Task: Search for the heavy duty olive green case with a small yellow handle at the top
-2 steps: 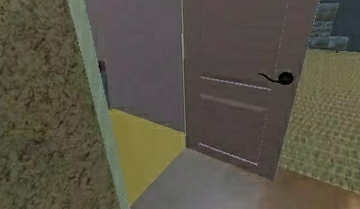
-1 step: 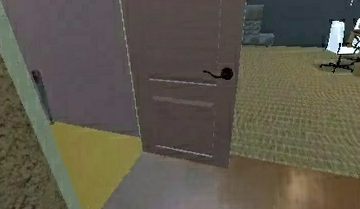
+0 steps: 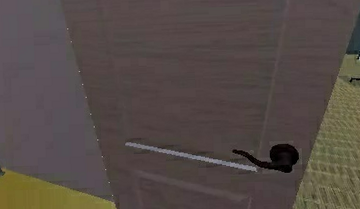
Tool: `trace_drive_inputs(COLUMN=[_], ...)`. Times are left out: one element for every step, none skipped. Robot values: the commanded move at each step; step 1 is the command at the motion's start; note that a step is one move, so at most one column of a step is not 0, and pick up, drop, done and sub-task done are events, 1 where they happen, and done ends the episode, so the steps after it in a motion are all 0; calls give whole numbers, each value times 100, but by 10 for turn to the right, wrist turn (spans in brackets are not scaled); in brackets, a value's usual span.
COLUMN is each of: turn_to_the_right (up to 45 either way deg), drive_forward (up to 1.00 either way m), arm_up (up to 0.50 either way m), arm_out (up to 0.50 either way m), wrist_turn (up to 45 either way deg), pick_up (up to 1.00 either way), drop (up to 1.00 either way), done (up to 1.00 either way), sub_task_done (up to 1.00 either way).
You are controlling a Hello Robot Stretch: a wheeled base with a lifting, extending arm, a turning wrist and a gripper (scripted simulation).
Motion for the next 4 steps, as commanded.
trace_drive_inputs(turn_to_the_right=[150, 0, -450, -180], drive_forward=[0, 5, 0, 0], arm_up=[0, 0, 0, 0], arm_out=[0, 0, 0, 0], wrist_turn=[0, 0, 0, 0], pick_up=[0, 0, 0, 0], drop=[0, 0, 0, 0], done=[0, 0, 0, 0], sub_task_done=[0, 0, 0, 0])
